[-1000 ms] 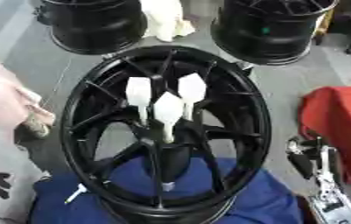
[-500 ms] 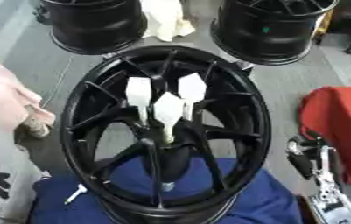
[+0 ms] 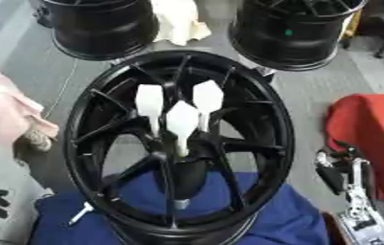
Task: Pull the pin out of the wheel hub.
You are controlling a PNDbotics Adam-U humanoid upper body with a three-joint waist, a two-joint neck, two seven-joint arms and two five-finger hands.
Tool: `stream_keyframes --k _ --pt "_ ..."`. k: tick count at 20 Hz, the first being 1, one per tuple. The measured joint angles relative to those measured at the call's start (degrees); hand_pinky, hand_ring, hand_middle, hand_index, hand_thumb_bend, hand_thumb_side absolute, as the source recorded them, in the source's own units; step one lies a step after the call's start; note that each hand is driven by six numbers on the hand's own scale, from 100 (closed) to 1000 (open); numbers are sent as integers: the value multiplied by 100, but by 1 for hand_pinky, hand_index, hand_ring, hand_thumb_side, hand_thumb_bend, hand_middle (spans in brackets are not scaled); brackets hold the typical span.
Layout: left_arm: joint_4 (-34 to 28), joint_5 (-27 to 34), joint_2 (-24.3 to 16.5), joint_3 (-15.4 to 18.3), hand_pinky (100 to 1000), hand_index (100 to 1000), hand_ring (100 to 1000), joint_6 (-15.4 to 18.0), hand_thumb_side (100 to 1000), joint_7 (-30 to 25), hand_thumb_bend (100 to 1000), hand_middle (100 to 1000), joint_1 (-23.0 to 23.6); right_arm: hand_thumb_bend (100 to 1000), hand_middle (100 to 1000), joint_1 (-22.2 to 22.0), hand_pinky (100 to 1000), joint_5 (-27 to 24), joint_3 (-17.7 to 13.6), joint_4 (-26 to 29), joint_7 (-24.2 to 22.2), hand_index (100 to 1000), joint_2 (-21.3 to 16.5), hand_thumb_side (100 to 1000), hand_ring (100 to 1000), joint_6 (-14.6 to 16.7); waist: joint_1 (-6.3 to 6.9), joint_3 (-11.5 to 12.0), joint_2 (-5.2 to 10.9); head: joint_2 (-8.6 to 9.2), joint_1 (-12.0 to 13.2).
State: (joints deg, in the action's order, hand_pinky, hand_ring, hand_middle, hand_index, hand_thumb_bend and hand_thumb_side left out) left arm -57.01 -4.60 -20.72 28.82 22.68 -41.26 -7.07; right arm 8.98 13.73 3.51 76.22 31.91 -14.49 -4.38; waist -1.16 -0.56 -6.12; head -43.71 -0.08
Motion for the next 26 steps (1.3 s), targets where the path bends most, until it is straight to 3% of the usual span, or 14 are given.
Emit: stream_keyframes --k 5,8,12,16,20,26 --pt "-270 100 3 6 743 767 531 -160 785 -160 209 563 29 119 622 90 679 -36 -461 888 121 857 -1019 440 596 -365 -118 -25 43 0 -73" --pt "-324 106 2 22 743 767 531 -224 785 -224 209 564 43 178 653 324 705 -35 -589 1589 -213 866 -1893 420 616 -594 -158 -6 64 1 -110" --pt "-343 70 -1 33 742 767 532 -255 784 -255 210 564 45 257 694 770 732 -179 -523 2510 -1302 886 -3074 426 639 -680 -218 30 96 3 -120" --pt "-343 0 -6 33 742 767 532 -264 783 -264 211 564 43 316 727 1304 751 -643 -150 3147 -2707 913 -3944 447 676 -691 -248 89 117 6 -158" --pt "-343 -54 -10 24 742 768 532 -274 783 -274 211 565 39 346 772 1938 775 -1214 347 3567 -4112 929 -4361 463 741 -781 -286 144 119 7 -186" --pt "-344 -105 -51 -3 742 769 533 -284 783 -284 214 566 -1 386 832 2733 808 -1510 974 3736 -5687 945 -4361 443 815 -1018 -316 201 121 7 -208"
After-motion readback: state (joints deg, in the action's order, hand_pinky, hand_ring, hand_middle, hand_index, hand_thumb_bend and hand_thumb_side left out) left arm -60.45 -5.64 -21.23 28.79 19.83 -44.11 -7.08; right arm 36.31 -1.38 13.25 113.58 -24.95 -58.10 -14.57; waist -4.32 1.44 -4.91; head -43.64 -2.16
